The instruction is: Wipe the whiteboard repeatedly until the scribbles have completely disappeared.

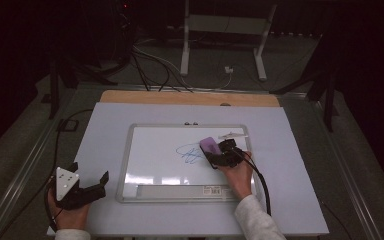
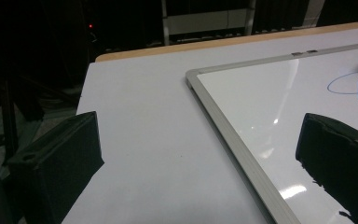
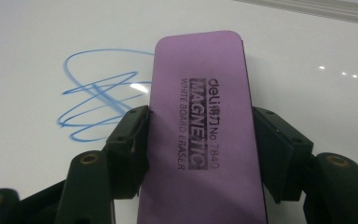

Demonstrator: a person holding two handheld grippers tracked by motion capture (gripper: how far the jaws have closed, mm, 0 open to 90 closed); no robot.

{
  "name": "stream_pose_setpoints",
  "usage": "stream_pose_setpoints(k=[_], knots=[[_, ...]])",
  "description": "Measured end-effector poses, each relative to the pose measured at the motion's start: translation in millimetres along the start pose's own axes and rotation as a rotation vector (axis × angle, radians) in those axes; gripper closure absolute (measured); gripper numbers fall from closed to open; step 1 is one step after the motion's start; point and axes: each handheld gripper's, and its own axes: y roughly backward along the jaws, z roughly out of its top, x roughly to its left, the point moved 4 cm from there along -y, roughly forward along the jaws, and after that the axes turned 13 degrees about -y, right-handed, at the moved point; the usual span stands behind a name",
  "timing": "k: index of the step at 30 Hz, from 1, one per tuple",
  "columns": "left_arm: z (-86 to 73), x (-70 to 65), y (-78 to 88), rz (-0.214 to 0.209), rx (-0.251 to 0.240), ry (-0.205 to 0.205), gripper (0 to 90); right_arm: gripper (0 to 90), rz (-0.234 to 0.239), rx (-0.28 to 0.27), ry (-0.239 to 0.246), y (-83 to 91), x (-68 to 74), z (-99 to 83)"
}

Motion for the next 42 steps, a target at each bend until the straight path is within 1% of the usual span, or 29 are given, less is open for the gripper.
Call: stream_pose_setpoints(k=[1,2,3,4,7,9,11,13,17,19,20,22,23,24,25,26,27,30,33,34,35,37,38,39,40,42], knots=[[0.0,0.0,0.2,0.001,0.000,0.001,1.1,40.9,-0.002,0.003,0.004,-0.2,0.0,0.6],[0.0,0.2,0.3,0.001,-0.002,0.003,1.1,40.9,0.000,0.005,-0.004,-0.6,-1.4,1.6],[0.0,0.5,0.6,0.002,-0.001,0.002,1.1,41.0,-0.013,-0.002,-0.009,-1.0,-3.9,3.3],[-0.1,0.9,0.8,0.003,-0.002,0.002,1.1,41.0,-0.030,-0.009,-0.019,-1.3,-7.5,5.4],[-0.6,1.1,0.3,0.001,-0.001,0.005,1.1,41.0,-0.058,-0.021,-0.060,-2.8,-18.7,12.0],[-0.7,0.8,-0.3,-0.001,0.000,0.003,1.1,40.9,-0.065,-0.020,-0.073,-4.4,-21.1,15.3],[-0.5,0.3,-0.8,-0.003,0.001,0.000,1.1,40.9,-0.067,-0.019,-0.072,-6.7,-18.8,17.0],[-0.2,0.0,-0.7,-0.003,0.000,-0.003,1.0,40.9,-0.053,-0.013,-0.066,-9.1,-13.3,17.0],[-0.7,1.2,0.0,0.001,-0.001,0.004,1.1,40.9,-0.006,0.011,-0.008,-10.9,0.7,12.9],[-0.8,1.3,0.2,0.000,-0.001,0.005,1.1,41.0,-0.001,0.019,0.000,-10.5,1.5,12.8],[-0.6,1.1,0.4,0.001,-0.002,0.005,1.1,41.0,-0.008,0.018,0.001,-10.6,-0.2,13.8],[-0.3,0.9,0.4,0.002,-0.002,0.004,1.1,41.0,-0.057,0.000,-0.017,-11.3,-6.3,18.3],[-0.3,0.8,0.1,0.000,-0.002,0.002,1.1,41.0,-0.067,-0.002,-0.040,-12.2,-9.5,20.7],[-0.3,0.7,-0.2,-0.001,-0.001,0.001,1.1,41.0,-0.065,-0.004,-0.062,-13.5,-11.7,22.7],[-0.4,0.6,-0.4,-0.001,0.000,0.001,1.1,40.9,-0.066,-0.005,-0.070,-14.6,-12.1,23.8],[-0.5,0.7,-0.5,-0.001,0.000,0.001,1.0,41.0,-0.070,-0.007,-0.068,-15.4,-10.5,24.1],[-0.6,0.9,-0.6,-0.001,0.001,0.001,1.1,40.9,-0.060,-0.003,-0.062,-16.1,-7.6,23.3],[-0.7,1.4,0.1,0.000,-0.002,0.004,1.1,40.9,-0.021,0.012,-0.016,-15.8,4.2,17.4],[-0.3,1.4,0.7,0.002,-0.004,0.004,1.0,41.0,-0.006,0.033,0.019,-14.0,9.2,14.8],[-0.1,1.3,0.7,0.002,-0.005,0.004,1.1,41.0,0.000,0.038,0.020,-14.1,8.2,15.4],[-0.1,1.2,0.6,0.001,-0.005,0.004,1.1,41.0,-0.007,0.033,0.018,-14.5,6.0,16.7],[-0.5,1.2,0.3,0.000,-0.002,0.004,1.1,41.0,-0.040,0.015,-0.012,-15.5,0.0,20.5],[-0.6,1.2,0.0,0.000,-0.002,0.004,1.0,41.0,-0.041,0.010,-0.034,-16.5,-2.4,22.0],[-0.7,1.2,-0.2,0.000,-0.002,0.002,1.1,40.9,-0.046,0.006,-0.044,-17.3,-2.3,22.6],[-0.8,1.3,-0.5,-0.001,-0.001,0.002,1.1,40.9,-0.052,0.006,-0.040,-17.7,-0.3,22.4],[-0.8,1.0,-0.6,-0.001,0.000,0.002,1.1,40.9,-0.025,0.018,-0.015,-18.5,7.7,19.6]])
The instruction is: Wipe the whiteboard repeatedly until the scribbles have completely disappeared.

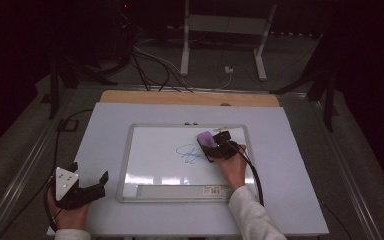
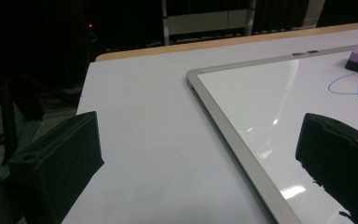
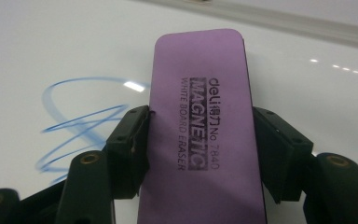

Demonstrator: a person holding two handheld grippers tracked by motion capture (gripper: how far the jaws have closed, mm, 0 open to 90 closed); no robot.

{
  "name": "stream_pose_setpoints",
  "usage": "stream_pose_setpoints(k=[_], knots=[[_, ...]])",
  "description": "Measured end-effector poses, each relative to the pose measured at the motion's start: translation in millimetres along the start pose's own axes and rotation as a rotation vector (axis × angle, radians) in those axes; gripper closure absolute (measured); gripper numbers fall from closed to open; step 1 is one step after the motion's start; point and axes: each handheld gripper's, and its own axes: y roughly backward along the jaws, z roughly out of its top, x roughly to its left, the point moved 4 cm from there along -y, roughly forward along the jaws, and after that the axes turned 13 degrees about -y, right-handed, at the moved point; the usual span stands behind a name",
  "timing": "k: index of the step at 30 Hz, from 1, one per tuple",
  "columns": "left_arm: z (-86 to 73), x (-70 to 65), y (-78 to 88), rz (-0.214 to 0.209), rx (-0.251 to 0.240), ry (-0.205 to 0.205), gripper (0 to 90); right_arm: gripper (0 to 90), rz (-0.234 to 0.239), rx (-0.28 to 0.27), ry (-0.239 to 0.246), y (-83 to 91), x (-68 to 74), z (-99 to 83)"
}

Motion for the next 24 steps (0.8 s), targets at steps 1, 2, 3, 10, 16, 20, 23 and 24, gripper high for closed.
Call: stream_pose_setpoints(k=[1,2,3,10,16,20,23,24], knots=[[0.1,-0.1,0.1,0.000,-0.001,-0.001,1.0,40.9,0.006,0.006,0.013,0.3,4.3,-2.0],[0.2,-0.2,0.3,0.001,-0.002,0.000,1.0,40.9,0.015,0.013,0.026,0.6,8.2,-3.8],[0.4,-0.1,0.7,0.001,-0.002,0.000,1.1,40.9,0.024,0.019,0.038,0.9,11.0,-5.1],[0.0,0.7,0.6,0.000,-0.005,0.007,1.1,40.9,-0.031,-0.003,-0.039,1.2,-5.1,1.6],[1.8,0.2,1.6,0.004,-0.006,-0.006,1.5,41.0,0.012,0.022,0.028,1.0,13.1,-5.7],[2.5,1.4,3.5,0.006,-0.010,-0.007,2.9,41.0,-0.006,0.017,0.067,1.8,14.0,-5.5],[3.1,1.8,3.6,0.006,-0.012,-0.009,2.9,41.0,-0.044,-0.001,0.005,1.2,3.0,0.0],[3.1,1.7,3.3,0.004,-0.012,-0.010,2.9,41.0,-0.034,0.000,-0.013,0.6,1.3,0.3]])
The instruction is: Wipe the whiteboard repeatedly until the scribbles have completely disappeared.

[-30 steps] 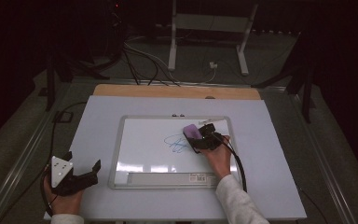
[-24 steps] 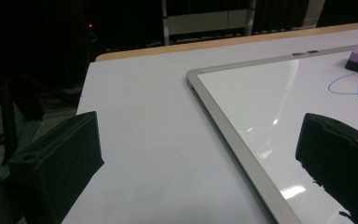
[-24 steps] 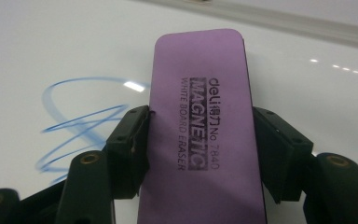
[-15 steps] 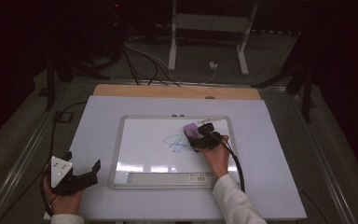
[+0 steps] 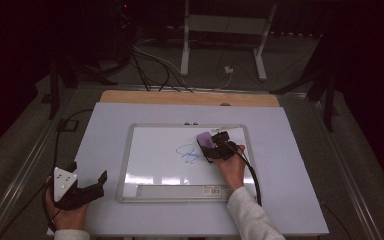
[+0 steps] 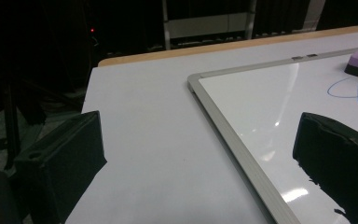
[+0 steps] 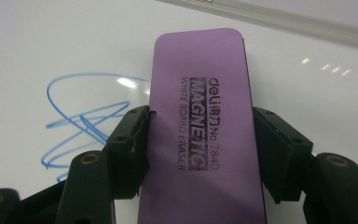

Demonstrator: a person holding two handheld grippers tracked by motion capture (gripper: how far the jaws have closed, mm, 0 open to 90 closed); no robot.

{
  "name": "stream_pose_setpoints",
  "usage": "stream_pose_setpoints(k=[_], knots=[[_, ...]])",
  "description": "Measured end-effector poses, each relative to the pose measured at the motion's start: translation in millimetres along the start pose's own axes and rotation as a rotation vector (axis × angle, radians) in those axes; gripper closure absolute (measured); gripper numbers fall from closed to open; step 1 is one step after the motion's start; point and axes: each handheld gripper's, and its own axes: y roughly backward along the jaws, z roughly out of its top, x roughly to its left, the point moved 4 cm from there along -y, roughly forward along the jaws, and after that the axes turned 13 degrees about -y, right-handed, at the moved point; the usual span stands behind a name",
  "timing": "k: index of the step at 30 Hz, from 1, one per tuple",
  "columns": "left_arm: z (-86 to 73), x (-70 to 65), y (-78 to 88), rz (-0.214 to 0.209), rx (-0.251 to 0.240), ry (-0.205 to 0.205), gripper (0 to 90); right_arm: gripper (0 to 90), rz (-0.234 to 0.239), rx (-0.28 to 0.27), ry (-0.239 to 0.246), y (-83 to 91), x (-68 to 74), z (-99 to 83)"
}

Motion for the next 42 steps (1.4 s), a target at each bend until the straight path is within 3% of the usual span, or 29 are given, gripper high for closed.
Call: stream_pose_setpoints(k=[6,9,12,15,22,24,28,30,32,39,42], knots=[[-0.2,0.1,-0.5,-0.008,0.002,0.011,2.8,41.0,0.058,0.018,0.060,0.1,18.6,-8.4],[-0.2,1.2,0.3,-0.004,-0.002,0.014,2.8,41.1,0.054,0.021,0.093,-0.2,21.4,-8.0],[-0.7,1.6,0.1,-0.004,0.001,0.014,2.8,41.1,-0.003,-0.001,0.063,-1.6,11.9,-1.5],[-0.9,1.4,-1.1,-0.010,0.010,0.009,3.0,41.0,0.002,-0.004,0.013,-3.1,7.3,0.6],[-1.0,1.0,-0.8,0.009,0.009,0.014,1.4,41.1,0.084,0.027,0.106,-2.7,35.4,-12.1],[-1.4,1.4,-0.7,0.011,0.008,0.022,1.2,41.1,0.085,0.030,0.123,-3.0,37.0,-11.6],[-2.7,2.4,-1.3,0.009,0.013,0.026,0.6,41.1,0.031,0.007,0.067,-4.8,21.7,-3.1],[-3.0,2.5,-2.1,0.006,0.016,0.026,0.6,41.1,0.040,0.010,0.026,-5.2,16.4,-1.6],[-3.3,1.9,-3.0,0.004,0.019,0.023,0.6,41.1,0.037,0.009,0.050,-4.7,19.8,-3.1],[-2.9,1.5,-2.4,0.008,0.019,0.024,0.6,41.1,0.159,0.070,0.178,-4.1,49.7,-16.2],[-3.3,2.4,-1.9,0.011,0.019,0.028,0.6,41.1,0.164,0.072,0.201,-4.6,51.8,-15.9]])
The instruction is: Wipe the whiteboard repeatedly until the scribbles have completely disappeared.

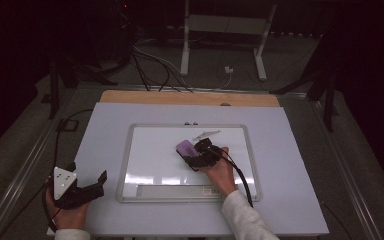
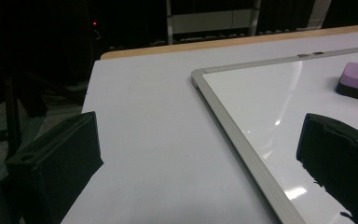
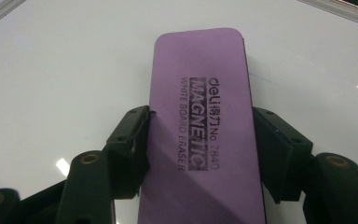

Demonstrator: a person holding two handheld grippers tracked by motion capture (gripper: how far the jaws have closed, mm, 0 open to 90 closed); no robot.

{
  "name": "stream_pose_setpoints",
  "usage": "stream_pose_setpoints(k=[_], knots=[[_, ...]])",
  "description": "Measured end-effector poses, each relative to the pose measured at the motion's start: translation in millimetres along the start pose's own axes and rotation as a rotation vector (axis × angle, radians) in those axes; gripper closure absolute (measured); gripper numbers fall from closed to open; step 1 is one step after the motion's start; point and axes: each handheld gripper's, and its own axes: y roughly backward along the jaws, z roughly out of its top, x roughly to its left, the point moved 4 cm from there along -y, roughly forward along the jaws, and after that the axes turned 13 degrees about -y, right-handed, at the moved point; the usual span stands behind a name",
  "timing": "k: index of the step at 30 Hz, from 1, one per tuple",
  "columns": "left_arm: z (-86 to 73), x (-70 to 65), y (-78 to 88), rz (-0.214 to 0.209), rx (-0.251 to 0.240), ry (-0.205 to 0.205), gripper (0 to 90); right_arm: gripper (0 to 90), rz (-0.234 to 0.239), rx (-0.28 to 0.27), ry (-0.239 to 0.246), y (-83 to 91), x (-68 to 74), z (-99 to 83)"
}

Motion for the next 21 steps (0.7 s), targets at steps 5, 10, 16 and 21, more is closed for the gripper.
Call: stream_pose_setpoints(k=[5,10,16,21], knots=[[-0.7,1.6,0.4,0.003,0.000,0.007,0.6,41.1,-0.077,-0.052,-0.104,0.7,-22.4,6.3],[-1.0,0.9,-1.0,0.000,0.005,0.006,0.6,41.0,-0.064,-0.036,-0.099,0.6,-16.0,4.6],[-0.6,-0.1,-1.0,0.001,0.005,0.003,0.7,41.1,0.015,0.013,-0.002,-0.6,8.1,-2.8],[-0.7,0.7,-0.4,0.005,0.002,0.008,0.6,41.1,-0.030,-0.003,-0.022,0.3,1.2,0.0]])
